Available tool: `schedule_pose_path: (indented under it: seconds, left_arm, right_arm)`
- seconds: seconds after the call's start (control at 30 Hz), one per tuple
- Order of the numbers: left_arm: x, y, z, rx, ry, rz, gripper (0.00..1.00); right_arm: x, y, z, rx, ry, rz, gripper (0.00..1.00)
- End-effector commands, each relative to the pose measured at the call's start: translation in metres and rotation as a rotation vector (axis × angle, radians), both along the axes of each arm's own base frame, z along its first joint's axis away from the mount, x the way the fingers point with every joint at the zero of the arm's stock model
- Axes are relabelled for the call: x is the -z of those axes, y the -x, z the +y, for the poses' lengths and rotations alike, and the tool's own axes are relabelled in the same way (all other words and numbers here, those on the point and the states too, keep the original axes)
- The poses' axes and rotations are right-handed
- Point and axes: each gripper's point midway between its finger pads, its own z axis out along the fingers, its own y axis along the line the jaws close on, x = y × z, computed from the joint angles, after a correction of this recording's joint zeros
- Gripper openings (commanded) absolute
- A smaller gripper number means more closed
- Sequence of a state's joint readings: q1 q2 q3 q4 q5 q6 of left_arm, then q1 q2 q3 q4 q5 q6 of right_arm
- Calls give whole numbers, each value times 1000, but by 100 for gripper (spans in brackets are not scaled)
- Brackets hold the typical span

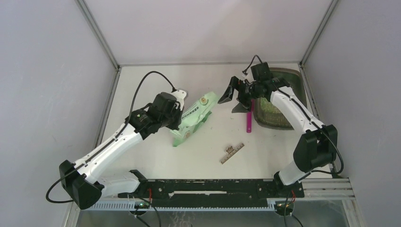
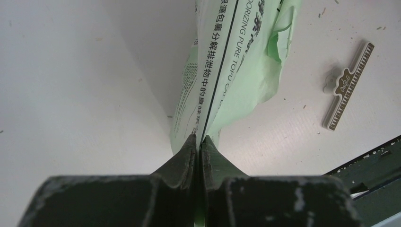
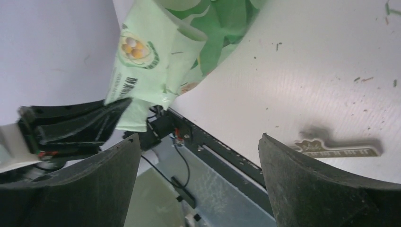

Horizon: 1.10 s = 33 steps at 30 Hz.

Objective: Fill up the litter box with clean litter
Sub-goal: Close the cat litter bag at the center of the board.

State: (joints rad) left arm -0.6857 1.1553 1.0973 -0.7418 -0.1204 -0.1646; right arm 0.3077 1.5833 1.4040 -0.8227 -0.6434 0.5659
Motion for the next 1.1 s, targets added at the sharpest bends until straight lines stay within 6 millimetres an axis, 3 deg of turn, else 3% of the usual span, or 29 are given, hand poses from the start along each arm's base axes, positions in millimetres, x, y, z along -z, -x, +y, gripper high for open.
schedule_pose_path:
  seconds: [0.0, 0.13, 0.33, 0.5, 0.77, 1.07]
  left_arm:
    - [-13, -3, -6, 11, 50, -74, 10]
    - [-17, 0, -13, 29, 64, -90, 11]
    - [-19, 4, -20, 50, 79, -105, 11]
    - [-15, 5, -21, 55, 86, -107, 11]
    - [-3, 4, -24, 54, 69, -98, 11]
    - [-9, 7, -25, 63, 75, -111, 11]
  right_arm:
    - [-47, -5, 15, 135, -123, 44, 99]
    - [-68, -10, 39, 189, -177, 136, 98]
    - [-94, -29, 65, 231, -101, 150, 98]
    - [-67, -29, 73, 220, 0, 235, 98]
    - [-29, -12, 61, 222, 85, 275, 98]
    - [-2, -25, 75, 215, 118, 335, 93]
